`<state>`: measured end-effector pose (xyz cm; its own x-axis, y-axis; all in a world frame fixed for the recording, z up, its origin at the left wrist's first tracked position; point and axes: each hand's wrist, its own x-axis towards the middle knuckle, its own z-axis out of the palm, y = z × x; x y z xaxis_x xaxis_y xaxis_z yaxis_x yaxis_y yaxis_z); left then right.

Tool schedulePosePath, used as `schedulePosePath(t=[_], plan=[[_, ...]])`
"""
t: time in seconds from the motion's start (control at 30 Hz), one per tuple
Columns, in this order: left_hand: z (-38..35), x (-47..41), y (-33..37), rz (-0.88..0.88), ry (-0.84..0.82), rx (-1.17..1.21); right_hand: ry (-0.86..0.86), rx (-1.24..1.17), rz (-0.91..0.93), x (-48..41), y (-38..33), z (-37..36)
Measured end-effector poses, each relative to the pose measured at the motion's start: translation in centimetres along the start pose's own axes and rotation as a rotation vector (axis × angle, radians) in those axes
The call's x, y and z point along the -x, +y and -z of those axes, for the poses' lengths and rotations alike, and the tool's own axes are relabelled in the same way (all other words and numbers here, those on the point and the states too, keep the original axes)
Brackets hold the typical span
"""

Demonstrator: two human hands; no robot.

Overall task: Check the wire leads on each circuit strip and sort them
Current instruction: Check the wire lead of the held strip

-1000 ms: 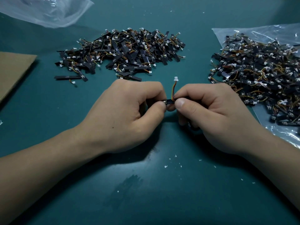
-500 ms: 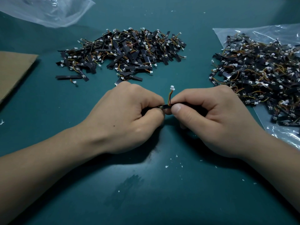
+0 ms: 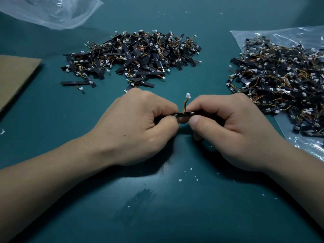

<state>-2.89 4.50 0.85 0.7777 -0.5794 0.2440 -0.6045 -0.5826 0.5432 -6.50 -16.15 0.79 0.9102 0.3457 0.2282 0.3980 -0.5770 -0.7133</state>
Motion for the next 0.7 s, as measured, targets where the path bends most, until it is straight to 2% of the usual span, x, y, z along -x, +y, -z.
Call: schedulePosePath(t=[0.7], plan=[[-0.19, -0.02, -0.12, -0.064, 0.002, -0.040, 0.020, -0.018, -0.027, -0.24, -0.14, -0.07]])
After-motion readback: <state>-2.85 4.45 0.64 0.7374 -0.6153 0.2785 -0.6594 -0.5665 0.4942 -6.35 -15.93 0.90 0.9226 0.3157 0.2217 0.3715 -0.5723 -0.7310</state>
